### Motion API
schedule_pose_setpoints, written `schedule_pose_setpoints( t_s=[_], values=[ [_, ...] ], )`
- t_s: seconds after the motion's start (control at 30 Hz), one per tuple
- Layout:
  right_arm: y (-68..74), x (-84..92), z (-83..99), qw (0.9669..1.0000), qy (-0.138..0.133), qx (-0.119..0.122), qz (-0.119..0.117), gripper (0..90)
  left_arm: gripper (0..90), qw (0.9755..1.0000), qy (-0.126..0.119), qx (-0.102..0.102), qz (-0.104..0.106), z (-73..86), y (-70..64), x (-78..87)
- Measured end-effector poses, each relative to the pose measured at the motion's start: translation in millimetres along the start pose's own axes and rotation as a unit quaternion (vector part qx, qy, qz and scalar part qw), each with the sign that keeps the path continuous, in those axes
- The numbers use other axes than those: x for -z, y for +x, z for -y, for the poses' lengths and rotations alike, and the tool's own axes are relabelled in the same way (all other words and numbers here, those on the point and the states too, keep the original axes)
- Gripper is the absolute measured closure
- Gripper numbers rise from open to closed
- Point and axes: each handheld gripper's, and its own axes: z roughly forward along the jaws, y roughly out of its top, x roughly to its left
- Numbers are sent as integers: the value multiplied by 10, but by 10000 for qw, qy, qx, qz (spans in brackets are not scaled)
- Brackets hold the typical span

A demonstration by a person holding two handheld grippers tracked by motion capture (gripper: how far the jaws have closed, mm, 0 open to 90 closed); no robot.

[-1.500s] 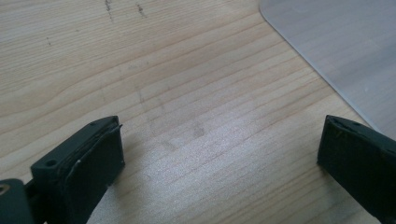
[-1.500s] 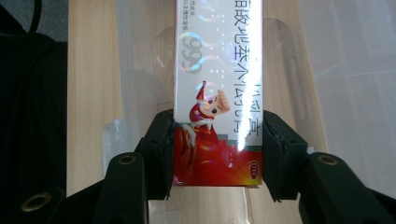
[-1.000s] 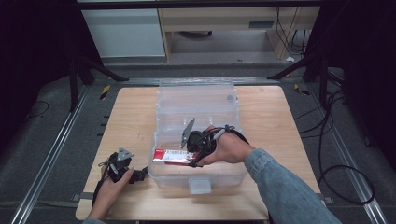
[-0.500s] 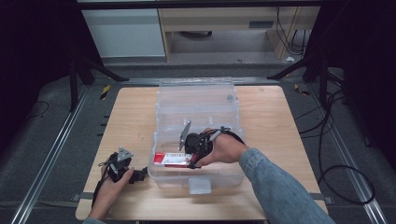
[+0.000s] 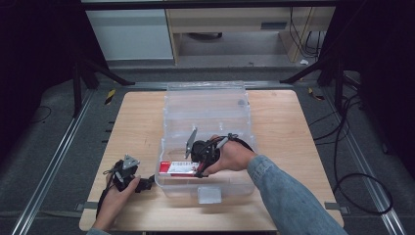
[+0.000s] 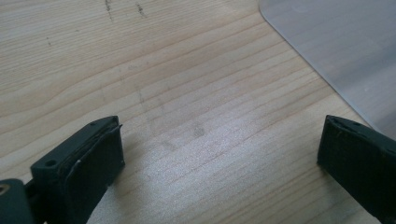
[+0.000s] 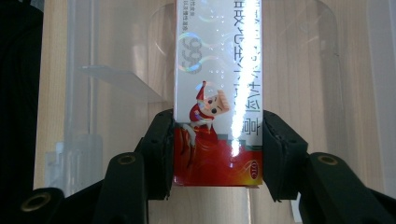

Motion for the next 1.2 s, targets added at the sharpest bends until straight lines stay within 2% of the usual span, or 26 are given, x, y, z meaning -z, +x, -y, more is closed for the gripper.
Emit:
schedule_pose_setpoints(
  t_s=[0.47,1.2],
  values=[
    [6,-82,-5,9999,125,17,-23,515,0,10000,-1,0,0,0,0,0],
    [-4,-189,37,9999,96,12,-62,514,0,10000,-1,-3,4,0,1,0]
  ],
)
